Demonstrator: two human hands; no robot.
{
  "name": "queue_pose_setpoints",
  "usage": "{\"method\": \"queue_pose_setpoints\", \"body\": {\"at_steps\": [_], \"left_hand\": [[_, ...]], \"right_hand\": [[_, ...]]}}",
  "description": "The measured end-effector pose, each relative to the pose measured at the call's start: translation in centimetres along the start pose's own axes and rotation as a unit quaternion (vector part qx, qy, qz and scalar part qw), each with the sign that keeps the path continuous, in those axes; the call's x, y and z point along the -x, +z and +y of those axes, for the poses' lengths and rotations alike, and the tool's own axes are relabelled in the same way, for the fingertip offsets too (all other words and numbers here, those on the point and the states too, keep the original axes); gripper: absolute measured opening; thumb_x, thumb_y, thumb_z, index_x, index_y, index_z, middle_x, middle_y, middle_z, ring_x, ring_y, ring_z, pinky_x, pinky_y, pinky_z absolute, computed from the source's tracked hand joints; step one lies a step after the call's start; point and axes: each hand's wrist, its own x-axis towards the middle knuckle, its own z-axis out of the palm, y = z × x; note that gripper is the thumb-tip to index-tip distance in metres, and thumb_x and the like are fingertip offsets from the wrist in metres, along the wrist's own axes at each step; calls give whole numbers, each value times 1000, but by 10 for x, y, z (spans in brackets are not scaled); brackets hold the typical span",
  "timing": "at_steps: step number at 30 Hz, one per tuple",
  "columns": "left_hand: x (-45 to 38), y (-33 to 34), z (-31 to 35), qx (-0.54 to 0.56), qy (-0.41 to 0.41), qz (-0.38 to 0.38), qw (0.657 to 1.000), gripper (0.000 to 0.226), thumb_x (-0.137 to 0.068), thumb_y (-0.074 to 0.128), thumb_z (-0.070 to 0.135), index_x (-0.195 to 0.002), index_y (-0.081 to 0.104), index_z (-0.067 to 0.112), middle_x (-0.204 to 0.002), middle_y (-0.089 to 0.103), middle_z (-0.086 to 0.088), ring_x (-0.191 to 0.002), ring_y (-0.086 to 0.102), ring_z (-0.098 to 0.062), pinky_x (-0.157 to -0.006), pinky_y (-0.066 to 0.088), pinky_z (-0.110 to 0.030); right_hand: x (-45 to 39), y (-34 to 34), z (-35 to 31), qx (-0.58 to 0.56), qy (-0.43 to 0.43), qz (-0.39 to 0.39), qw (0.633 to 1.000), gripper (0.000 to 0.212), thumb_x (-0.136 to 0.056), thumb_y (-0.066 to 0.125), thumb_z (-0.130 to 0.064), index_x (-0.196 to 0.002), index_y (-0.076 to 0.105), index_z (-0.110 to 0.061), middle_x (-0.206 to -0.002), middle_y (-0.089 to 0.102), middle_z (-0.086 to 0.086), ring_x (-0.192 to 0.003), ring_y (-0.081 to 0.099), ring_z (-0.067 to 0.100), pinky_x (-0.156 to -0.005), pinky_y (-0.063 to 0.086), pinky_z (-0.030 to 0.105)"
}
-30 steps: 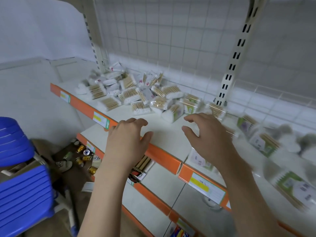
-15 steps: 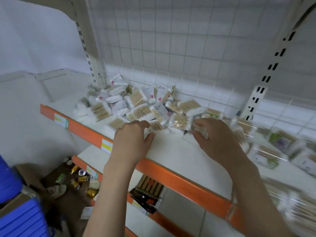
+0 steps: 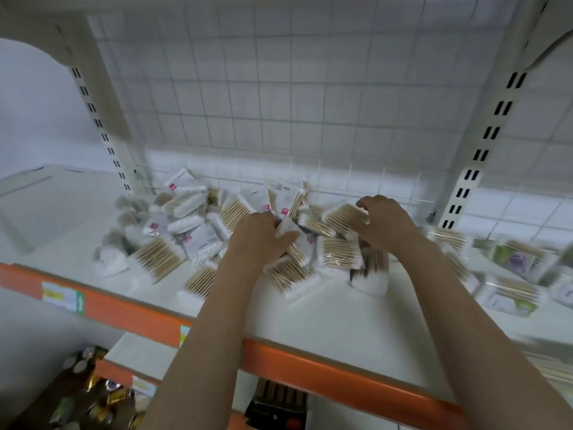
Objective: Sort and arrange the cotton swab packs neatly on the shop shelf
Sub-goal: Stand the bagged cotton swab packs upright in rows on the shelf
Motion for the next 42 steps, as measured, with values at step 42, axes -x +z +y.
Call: {"method": "queue_pose_setpoints", "body": {"at_steps": [42], "left_hand": [[93,6,103,314,164,87,931,29,-69,68,15,-92,61,33,-84,62,18,-76,56,1,-61,41,-6]], "right_hand": [[179,-71,10,-143,106,264,948,36,-73,64,-3,-103,62,-23,-95,61,-9,-79,54,4,-74,42,16]]}}
